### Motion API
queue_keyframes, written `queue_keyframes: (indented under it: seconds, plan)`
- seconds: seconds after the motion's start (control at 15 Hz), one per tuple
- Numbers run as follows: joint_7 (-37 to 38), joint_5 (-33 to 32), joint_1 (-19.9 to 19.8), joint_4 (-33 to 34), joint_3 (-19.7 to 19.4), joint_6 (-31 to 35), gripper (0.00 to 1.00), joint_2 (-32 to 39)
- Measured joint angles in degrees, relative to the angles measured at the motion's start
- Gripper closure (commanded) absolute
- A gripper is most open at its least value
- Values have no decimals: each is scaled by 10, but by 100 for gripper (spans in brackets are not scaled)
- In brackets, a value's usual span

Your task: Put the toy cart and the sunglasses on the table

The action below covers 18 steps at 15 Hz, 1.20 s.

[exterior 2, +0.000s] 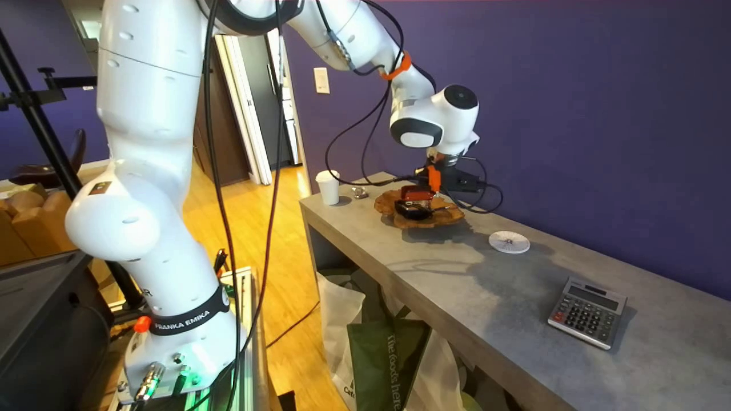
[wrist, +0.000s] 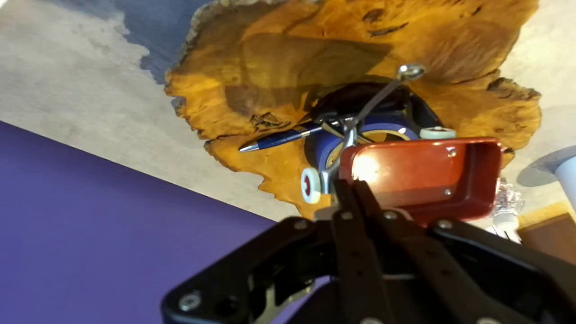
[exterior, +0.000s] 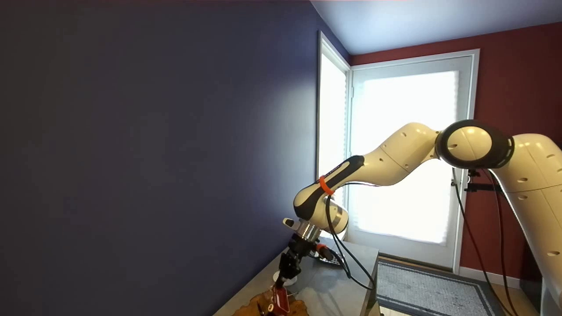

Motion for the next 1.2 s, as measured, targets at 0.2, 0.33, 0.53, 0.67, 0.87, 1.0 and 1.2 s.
queue_keyframes:
  seconds: [0.2,0.33,0.53,0.67,0.87,1.0,1.2]
  plan:
    - [85,-82,14,-16,-27,0,99,-37]
    - [166,-165,23,-30,-50,-8,99,-58]
    - [283,-286,24,-43,-76,-58,99,-81]
    - [325,-332,20,-43,-86,-107,99,-88]
    - [349,-364,7,-39,-92,-176,99,-94]
    - [356,-371,0,-38,-94,-200,99,-93]
    - [361,-371,-10,-38,-97,-206,99,-86]
